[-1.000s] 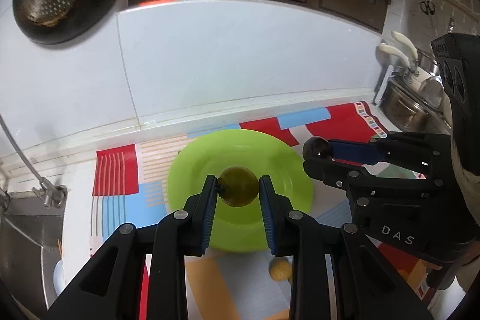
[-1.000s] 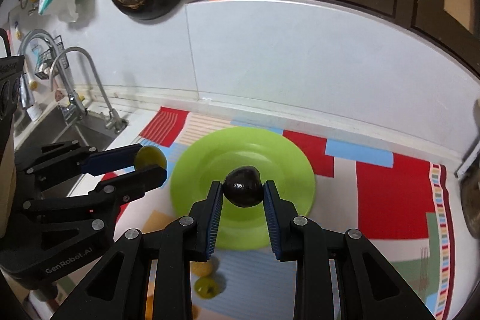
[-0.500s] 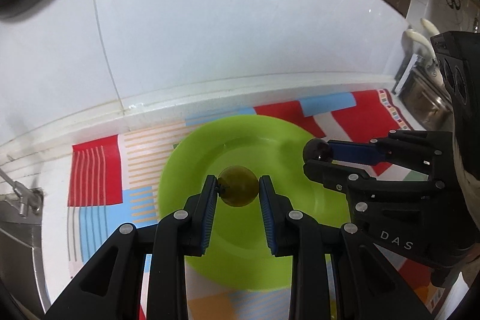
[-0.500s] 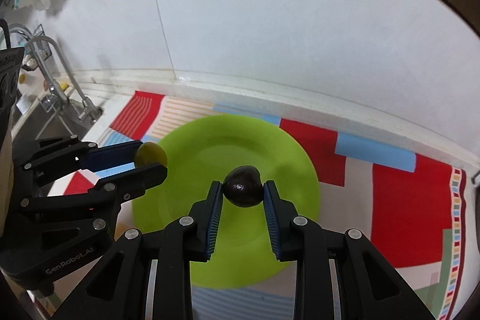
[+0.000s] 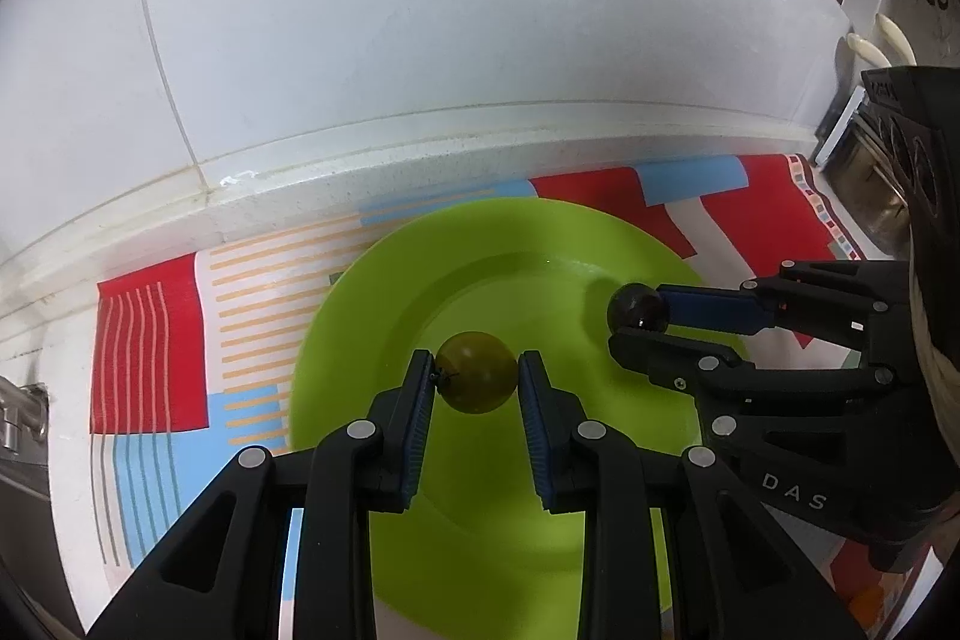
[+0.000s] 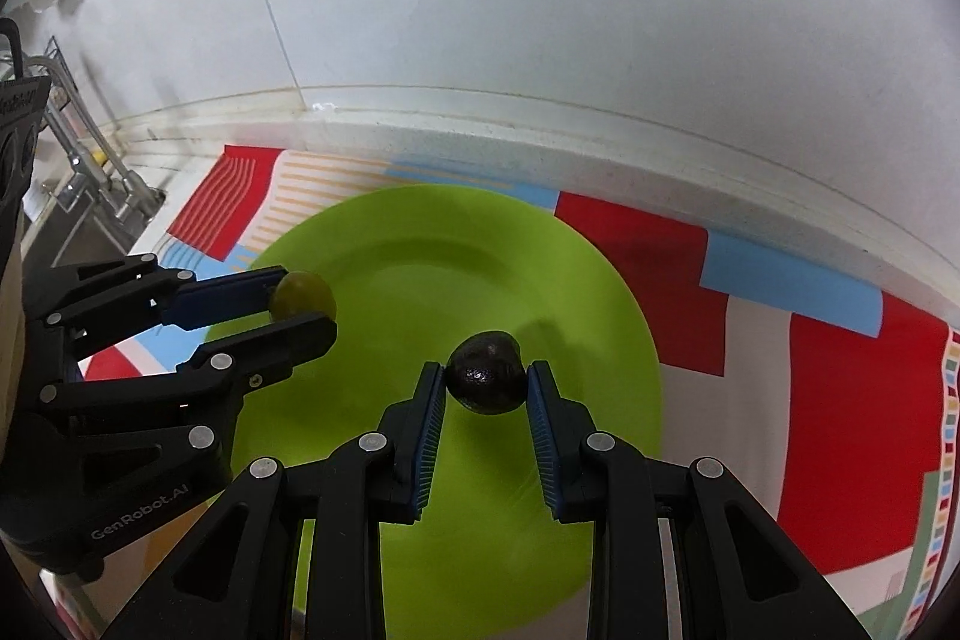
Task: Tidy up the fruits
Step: 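Carry the lime and plum over the green plate and open both tools, then lift both open tools away from the plate back toward the fruits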
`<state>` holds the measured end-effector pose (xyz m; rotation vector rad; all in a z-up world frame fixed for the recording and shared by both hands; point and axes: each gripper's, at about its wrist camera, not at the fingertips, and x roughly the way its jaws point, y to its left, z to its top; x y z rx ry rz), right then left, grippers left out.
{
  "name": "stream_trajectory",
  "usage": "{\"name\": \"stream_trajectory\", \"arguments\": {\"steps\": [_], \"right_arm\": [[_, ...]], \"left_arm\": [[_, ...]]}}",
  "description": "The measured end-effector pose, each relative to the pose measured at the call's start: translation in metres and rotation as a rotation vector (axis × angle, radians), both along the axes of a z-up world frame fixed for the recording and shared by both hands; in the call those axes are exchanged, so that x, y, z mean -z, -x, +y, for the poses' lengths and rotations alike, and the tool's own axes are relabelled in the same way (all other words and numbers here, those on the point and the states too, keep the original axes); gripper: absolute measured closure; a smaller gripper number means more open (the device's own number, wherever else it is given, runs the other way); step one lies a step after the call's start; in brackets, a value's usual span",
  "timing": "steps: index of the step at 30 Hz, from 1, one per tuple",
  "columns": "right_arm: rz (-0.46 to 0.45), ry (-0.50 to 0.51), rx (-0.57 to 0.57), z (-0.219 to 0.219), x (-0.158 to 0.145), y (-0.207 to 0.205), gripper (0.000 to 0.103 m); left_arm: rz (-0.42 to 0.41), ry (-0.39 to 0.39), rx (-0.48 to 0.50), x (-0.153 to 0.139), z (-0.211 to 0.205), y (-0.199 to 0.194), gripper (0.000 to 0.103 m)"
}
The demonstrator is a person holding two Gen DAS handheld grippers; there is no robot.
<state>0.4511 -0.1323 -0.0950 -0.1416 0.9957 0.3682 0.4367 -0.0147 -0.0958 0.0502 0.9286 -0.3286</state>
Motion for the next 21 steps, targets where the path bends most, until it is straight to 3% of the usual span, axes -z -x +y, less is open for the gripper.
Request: {"name": "stream_trajectory", "arguments": {"steps": [7, 11, 21], "right_arm": [[0.0, 0.005, 0.009, 0.002, 0.005, -0.003, 0.073], [-0.016, 0.007, 0.022, -0.001, 0.0, 0.001, 0.07], [-0.077, -0.019, 0.048, -0.008, -0.035, 0.034, 0.07]], "left_arm": [[0.007, 0.005, 0.004, 0.0, 0.001, -0.002, 0.066], [-0.011, -0.006, -0.012, -0.007, 0.005, 0.006, 0.065], [-0.104, -0.002, -0.03, -0.047, 0.013, 0.047, 0.06]]}}
